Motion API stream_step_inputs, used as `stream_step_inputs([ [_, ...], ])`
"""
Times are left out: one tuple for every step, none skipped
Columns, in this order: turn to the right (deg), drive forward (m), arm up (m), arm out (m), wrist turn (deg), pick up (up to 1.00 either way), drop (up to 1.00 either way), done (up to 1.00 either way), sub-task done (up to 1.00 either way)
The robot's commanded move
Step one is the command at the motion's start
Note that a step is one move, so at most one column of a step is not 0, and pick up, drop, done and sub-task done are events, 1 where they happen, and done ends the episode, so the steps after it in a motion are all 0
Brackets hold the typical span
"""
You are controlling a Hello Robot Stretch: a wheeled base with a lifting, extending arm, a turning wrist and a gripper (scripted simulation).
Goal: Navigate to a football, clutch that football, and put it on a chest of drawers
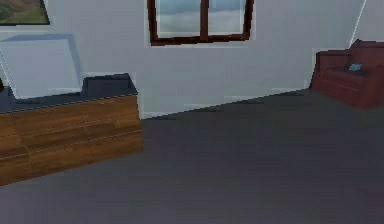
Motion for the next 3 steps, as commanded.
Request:
stream_step_inputs([
  [0.0,0.0,0.14,0.0,0.0,0.0,0.0,0.0,0.0],
  [0.0,0.0,0.0,0.46,0.0,0.0,0.0,0.0,0.0],
  [0.0,0.0,0.0,0.0,45.0,0.0,0.0,0.0,0.0],
])
